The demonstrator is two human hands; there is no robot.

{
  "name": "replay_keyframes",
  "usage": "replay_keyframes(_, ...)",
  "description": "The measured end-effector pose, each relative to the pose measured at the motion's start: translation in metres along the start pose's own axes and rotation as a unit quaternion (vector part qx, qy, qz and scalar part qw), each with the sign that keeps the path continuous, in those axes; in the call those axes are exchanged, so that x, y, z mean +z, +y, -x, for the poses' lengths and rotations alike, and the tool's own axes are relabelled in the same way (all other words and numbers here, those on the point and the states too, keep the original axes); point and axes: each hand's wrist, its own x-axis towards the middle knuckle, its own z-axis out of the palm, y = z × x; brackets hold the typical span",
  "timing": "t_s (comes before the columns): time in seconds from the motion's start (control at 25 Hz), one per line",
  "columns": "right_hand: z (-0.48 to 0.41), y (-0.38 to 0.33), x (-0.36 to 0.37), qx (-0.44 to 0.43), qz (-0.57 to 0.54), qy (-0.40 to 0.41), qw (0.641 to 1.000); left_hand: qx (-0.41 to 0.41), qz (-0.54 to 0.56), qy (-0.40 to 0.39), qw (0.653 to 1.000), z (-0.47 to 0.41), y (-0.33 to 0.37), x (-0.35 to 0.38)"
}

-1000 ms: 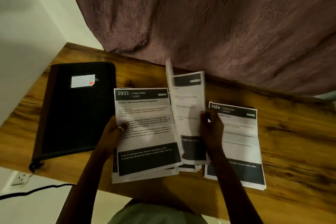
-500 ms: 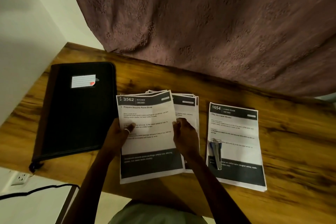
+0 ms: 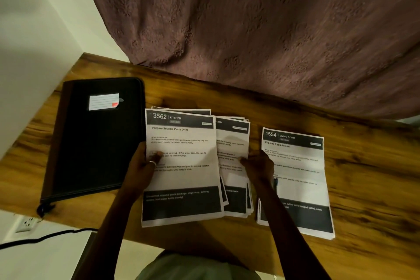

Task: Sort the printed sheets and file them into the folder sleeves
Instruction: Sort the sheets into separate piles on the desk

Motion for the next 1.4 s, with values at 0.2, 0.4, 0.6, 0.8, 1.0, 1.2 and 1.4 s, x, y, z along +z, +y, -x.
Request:
replay_keyframes(0.2,-0.007,-0.001,-0.006,0.01,-0.01,-0.014,1.0,-0.004,-0.005,0.019,1.0,0.0,0.0,0.0)
replay_keyframes(0.4,-0.003,-0.004,-0.008,0.021,-0.03,-0.023,0.999,-0.011,0.003,0.019,1.0,0.001,-0.002,-0.005)
replay_keyframes(0.6,0.005,-0.01,-0.003,0.019,-0.107,-0.042,0.993,-0.031,0.002,0.008,0.999,0.002,-0.002,-0.003)
replay_keyframes(0.8,-0.003,-0.014,-0.013,0.046,-0.051,-0.045,0.997,-0.061,0.004,0.008,0.998,0.002,-0.006,0.001)
replay_keyframes(1.0,-0.013,-0.007,-0.017,0.023,-0.041,-0.053,0.997,-0.055,0.005,0.0,0.998,0.001,-0.004,0.001)
replay_keyframes(1.2,-0.004,-0.006,-0.035,-0.065,0.027,0.064,0.995,-0.045,0.002,0.002,0.999,0.002,-0.002,0.001)
replay_keyframes(1.4,0.003,-0.007,-0.07,-0.118,-0.067,0.162,0.978,-0.031,0.022,0.005,0.999,0.002,0.0,-0.003)
